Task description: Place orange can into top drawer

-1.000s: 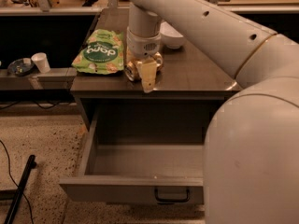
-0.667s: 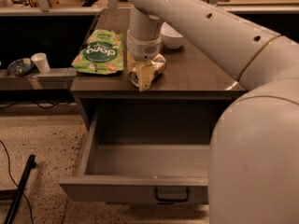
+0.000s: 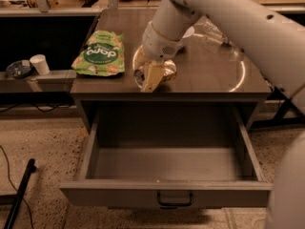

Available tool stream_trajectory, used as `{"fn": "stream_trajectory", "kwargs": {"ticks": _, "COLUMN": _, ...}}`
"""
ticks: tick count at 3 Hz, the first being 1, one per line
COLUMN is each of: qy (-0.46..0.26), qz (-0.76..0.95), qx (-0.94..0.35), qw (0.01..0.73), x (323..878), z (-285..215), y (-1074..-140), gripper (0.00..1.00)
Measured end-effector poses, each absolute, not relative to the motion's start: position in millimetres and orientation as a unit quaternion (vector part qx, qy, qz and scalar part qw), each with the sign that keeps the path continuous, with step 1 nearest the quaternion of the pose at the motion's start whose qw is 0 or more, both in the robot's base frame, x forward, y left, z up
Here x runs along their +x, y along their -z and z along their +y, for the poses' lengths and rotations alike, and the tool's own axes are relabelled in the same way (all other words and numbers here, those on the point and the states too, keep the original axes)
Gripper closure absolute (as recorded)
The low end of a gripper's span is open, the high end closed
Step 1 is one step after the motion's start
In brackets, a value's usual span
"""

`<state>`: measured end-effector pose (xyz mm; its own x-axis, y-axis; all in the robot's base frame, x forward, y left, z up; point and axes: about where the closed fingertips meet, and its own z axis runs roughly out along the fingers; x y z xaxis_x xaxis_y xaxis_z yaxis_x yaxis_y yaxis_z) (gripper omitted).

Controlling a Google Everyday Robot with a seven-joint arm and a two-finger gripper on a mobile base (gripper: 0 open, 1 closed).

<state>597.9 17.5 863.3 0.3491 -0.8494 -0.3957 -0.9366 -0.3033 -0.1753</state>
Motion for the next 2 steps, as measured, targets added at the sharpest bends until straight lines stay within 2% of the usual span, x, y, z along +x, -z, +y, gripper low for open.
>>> {"fn": "stream_trajectory", "kwargs": {"ticks": 2, "qy": -0.247, "qz": 0.657, "qx": -0.640, "qw": 0.314, "x": 534, "z": -42, "y": -928, "gripper": 1.00}}
